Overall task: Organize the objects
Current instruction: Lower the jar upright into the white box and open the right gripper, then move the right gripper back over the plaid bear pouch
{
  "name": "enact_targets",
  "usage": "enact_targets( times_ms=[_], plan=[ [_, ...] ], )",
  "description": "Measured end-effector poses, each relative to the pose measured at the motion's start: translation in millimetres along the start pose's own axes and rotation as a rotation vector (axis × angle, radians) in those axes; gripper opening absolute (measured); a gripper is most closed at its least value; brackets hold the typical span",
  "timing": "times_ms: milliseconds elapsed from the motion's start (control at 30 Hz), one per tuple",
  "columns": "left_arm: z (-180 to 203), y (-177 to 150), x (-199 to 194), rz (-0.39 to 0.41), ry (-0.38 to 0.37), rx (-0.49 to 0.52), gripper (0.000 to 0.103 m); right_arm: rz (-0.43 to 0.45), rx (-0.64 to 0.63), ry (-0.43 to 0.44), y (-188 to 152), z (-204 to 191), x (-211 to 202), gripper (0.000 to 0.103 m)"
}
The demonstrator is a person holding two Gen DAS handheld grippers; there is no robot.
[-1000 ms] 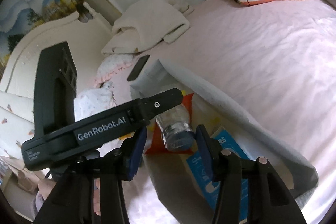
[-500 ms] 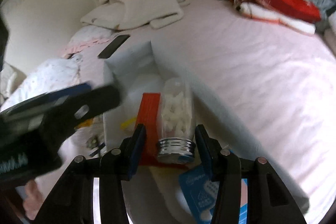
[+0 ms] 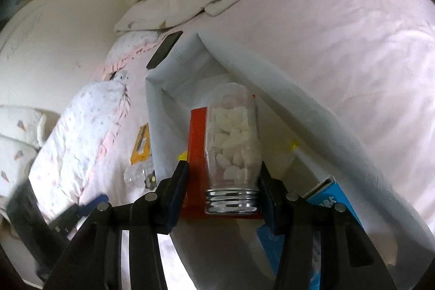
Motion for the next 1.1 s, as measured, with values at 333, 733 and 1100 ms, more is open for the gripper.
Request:
enact_targets(
  times_ms=[333,733,1100],
  plan=[
    [-18,5,1,0.008,0.014,-0.082,0.055,0.128,-0.112,-0.14,-8,-11,-19,0.049],
    [-21,-6,17,-0.012,0.064,-0.057,0.055,0.336,-0.593,-0.122,-39,-112,-39,0.053],
    [-46,-27,27,-0.032,0.194,-0.07,0.055,0.097,-0.567,0.09,-89,-154,34,0.053]
  ],
)
Point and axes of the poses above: each gripper's, at about its wrist camera, not at the fingertips, and x roughly the way its jaws point, z to its right, y to its top, the point moved 6 cm from there along x, roughly the way its jaws point, and after that the axes turned 7 degrees about z, right-handed, at the moved point
